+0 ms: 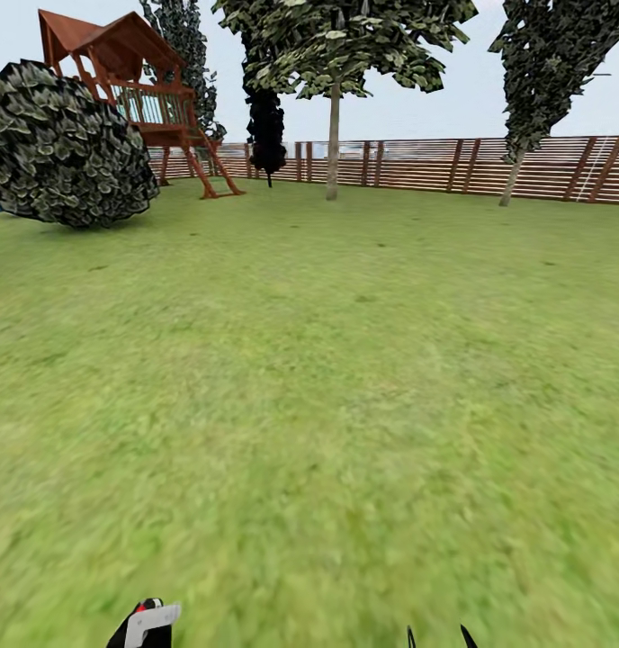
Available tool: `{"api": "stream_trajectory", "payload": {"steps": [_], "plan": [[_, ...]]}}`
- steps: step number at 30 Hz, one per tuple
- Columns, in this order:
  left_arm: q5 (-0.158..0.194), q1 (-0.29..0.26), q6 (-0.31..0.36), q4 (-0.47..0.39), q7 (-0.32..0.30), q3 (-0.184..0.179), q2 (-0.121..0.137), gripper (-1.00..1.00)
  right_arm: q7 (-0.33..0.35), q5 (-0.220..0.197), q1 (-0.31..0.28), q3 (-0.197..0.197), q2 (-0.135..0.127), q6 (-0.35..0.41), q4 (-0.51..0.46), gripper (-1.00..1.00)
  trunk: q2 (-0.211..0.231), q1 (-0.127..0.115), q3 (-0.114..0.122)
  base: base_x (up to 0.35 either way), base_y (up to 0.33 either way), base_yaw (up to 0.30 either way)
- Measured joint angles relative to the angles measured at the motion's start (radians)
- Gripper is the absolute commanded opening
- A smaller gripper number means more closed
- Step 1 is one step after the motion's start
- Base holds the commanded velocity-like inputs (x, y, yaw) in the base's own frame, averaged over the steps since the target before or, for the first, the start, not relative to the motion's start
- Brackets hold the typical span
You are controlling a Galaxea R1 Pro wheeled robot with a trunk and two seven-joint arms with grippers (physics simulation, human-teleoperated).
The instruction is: In the garden, pick up the pesticide atomizer on the floor and spray pesticide onto both trees until each tree trunk is fully covered.
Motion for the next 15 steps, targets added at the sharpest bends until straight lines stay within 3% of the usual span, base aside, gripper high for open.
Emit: {"api": "stream_trajectory", "payload": {"steps": [15], "plan": [[0.001, 0.000, 0.002, -0.001, 0.000, 0.000, 0.001, -1.00, 0.000, 0.000, 0.000, 0.000, 0.000, 0.000, 0.000, 1.00, 0.000, 0.000, 0.000, 0.336, 0.000, 0.000]]}}
